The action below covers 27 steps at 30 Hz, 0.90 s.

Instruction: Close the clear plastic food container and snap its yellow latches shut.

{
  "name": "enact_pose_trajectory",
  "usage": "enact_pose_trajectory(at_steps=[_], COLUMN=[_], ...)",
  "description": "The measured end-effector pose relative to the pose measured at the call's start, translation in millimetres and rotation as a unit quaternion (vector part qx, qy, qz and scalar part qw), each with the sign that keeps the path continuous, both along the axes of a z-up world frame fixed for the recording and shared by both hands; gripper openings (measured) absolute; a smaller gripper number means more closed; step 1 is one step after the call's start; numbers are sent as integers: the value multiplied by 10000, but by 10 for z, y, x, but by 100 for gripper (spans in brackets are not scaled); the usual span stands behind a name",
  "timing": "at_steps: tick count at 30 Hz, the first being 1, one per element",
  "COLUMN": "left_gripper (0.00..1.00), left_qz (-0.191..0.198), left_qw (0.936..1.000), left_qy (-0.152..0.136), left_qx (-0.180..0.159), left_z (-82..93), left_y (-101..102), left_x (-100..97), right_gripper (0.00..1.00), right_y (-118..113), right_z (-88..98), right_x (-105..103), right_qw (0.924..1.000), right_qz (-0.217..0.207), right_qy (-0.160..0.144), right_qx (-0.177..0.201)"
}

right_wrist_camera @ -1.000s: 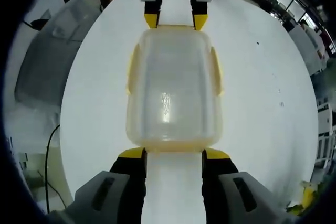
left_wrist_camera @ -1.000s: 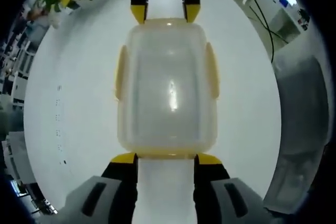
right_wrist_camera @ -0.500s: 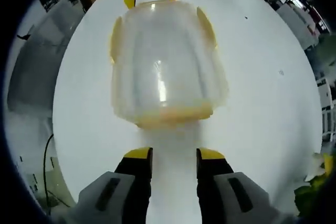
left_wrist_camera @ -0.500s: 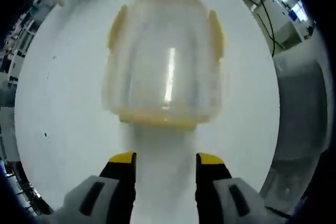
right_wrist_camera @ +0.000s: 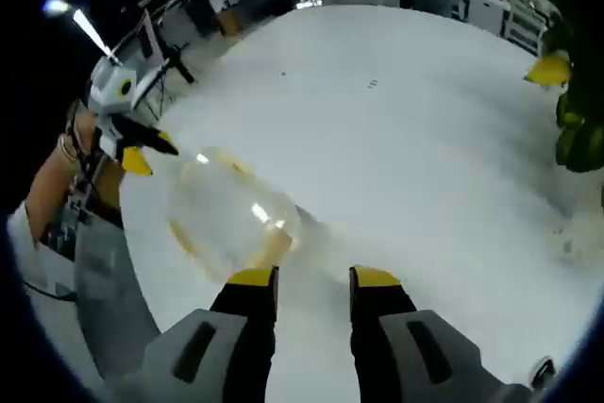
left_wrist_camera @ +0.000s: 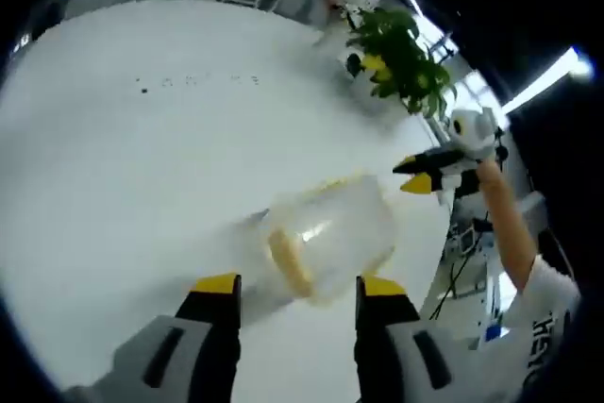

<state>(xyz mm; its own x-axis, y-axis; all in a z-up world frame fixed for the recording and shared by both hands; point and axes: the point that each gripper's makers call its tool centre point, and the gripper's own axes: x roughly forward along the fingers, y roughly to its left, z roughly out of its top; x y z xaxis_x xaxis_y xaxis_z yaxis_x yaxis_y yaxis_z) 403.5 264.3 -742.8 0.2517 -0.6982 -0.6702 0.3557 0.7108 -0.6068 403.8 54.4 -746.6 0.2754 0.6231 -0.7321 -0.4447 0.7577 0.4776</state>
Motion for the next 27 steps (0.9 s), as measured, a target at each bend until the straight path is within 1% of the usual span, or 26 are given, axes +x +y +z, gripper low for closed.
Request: enact_pose_trajectory(at_steps=[1, 2, 3, 4, 6, 7, 8, 9, 10, 11, 12, 13, 14, 16, 17, 19, 20, 21, 22, 23, 25, 27], left_gripper=[42, 42, 43, 43, 45, 45, 45, 44, 44, 44, 44, 44, 44, 42, 42, 38, 35, 33, 32, 32, 32, 31], left_qz=[111, 190, 234, 274, 364, 421, 416, 402, 395, 305, 246, 173, 28, 64, 59, 61, 136, 158, 177, 168, 80, 44], left_qw=[9999, 9995, 9990, 9991, 9985, 9977, 9976, 9975, 9972, 9975, 9975, 9972, 9969, 9965, 9960, 9949, 9940, 9935, 9930, 9926, 9910, 9882], left_qy=[71, 184, 336, 319, 408, 526, 544, 579, 626, 622, 630, 630, 558, 576, 574, 578, 617, 631, 627, 629, 590, 651], left_qx=[-87, -144, -151, -100, 56, 92, 96, 92, 94, 142, 223, 365, 559, 598, 679, 829, 894, 930, 989, 1029, 1196, 1385], left_z=[18, 24, 14, -4, -51, -71, -74, -76, -76, -77, -93, -121, -160, -191, -211, -247, -261, -266, -273, -276, -305, -363], left_y=[-35, -77, -113, -134, -181, -217, -235, -284, -317, -369, -379, -376, -366, -404, -395, -360, -333, -322, -300, -296, -255, -211], left_x=[3, -14, -32, -16, -15, -24, -22, -27, -30, -48, -53, -64, -63, -44, -37, -20, -5, 0, 12, 14, 11, -18], right_gripper=[29, 30, 32, 33, 33, 32, 31, 30, 30, 31, 32, 32, 31, 30, 32, 32, 31, 27, 23, 24, 24, 24], right_y=[55, 148, 206, 252, 330, 340, 333, 335, 320, 312, 312, 337, 357, 407, 412, 389, 370, 358, 332, 409, 425, 460], right_z=[25, 70, 87, 94, 73, 45, -8, -39, -102, -143, -173, -201, -208, -223, -252, -297, -337, -361, -395, -365, -373, -371], right_x=[-21, -48, -56, -73, -94, -76, -69, -66, -103, -134, -158, -163, -171, -183, -161, -153, -141, -139, -125, -143, -143, -147], right_qw=[9998, 9980, 9959, 9932, 9865, 9857, 9857, 9871, 9898, 9909, 9915, 9916, 9914, 9912, 9915, 9937, 9947, 9950, 9950, 9950, 9946, 9949], right_qz=[-74, -227, -363, -476, -713, -769, -844, -817, -711, -623, -558, -523, -511, -442, -415, -258, -170, -129, -24, -54, -15, 90], right_qy=[102, 313, 471, 643, 1000, 1034, 1067, 1035, 1034, 1074, 1096, 1112, 1132, 1174, 1184, 1088, 1012, 976, 914, 974, 1008, 964], right_qx=[163, 503, 686, 849, 1083, 1088, 997, 903, 676, 525, 435, 398, 407, 418, 352, 123, -83, -190, -402, -213, -265, -283])
